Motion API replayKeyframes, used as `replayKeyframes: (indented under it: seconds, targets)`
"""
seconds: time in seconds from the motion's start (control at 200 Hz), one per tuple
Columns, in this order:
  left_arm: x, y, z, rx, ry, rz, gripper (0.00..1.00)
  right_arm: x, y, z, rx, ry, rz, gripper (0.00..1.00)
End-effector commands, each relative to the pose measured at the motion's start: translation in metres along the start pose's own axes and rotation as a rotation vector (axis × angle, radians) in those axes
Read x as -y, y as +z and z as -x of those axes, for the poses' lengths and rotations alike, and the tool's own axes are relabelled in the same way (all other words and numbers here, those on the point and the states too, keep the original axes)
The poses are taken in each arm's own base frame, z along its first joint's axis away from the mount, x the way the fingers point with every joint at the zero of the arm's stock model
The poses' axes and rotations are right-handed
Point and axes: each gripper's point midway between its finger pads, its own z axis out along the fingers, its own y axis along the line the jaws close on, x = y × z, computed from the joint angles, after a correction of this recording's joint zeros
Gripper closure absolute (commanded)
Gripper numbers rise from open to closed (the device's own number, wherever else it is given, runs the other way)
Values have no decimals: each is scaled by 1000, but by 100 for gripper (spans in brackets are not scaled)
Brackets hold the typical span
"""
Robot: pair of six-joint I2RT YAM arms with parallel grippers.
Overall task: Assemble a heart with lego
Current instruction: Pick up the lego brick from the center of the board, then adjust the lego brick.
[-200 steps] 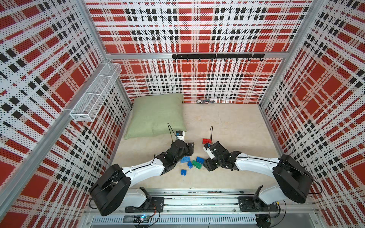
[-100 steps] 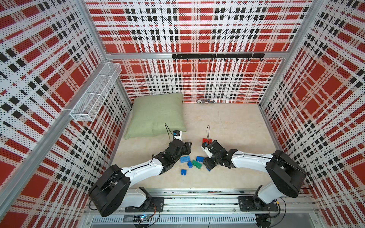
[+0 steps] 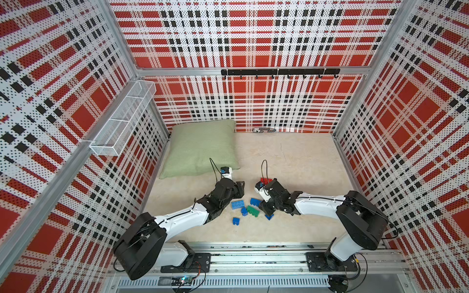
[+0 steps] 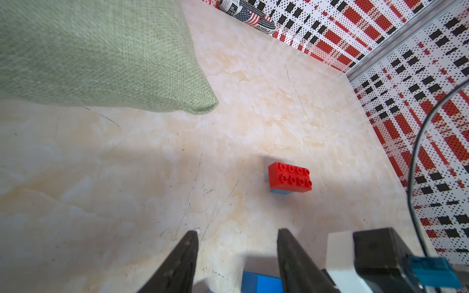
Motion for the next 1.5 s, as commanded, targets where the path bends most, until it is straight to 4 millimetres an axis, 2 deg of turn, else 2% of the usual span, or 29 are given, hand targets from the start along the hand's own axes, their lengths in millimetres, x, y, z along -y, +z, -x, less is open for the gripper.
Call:
replayKeyframes:
  seconds: [0.0,0.12,0.311,0.521,0.631,0.736,0.812,0.892,0.997,1.082,1.262,1.493]
  targets:
    - [6,-6,8,22,17,-50,44,-5,-12,18,67,14,52,76]
    - [14,-14,16,36,32,-124,43,-5,-31,34,127,85,147,77]
    - [38,-28,26,57,92,-286,41,4,-66,52,205,201,282,79]
    - [79,-51,40,87,109,-593,34,13,-101,61,237,359,503,78]
    - [101,-56,31,30,170,-718,33,12,-117,65,255,393,586,78]
    - [104,-44,25,6,189,-721,31,12,-128,69,268,408,635,77]
    - [104,-31,20,-27,189,-723,31,9,-133,70,268,417,670,76]
    - [114,-23,15,-69,192,-765,32,5,-138,72,263,418,695,76]
    - [138,-25,9,-97,222,-854,34,7,-139,72,255,420,682,76]
    - [149,-27,2,-120,250,-900,37,7,-139,72,253,426,683,75]
    - [149,-22,-6,-167,228,-913,49,8,-140,74,262,422,681,75]
    - [149,-25,-3,-168,213,-919,64,12,-134,72,252,436,658,75]
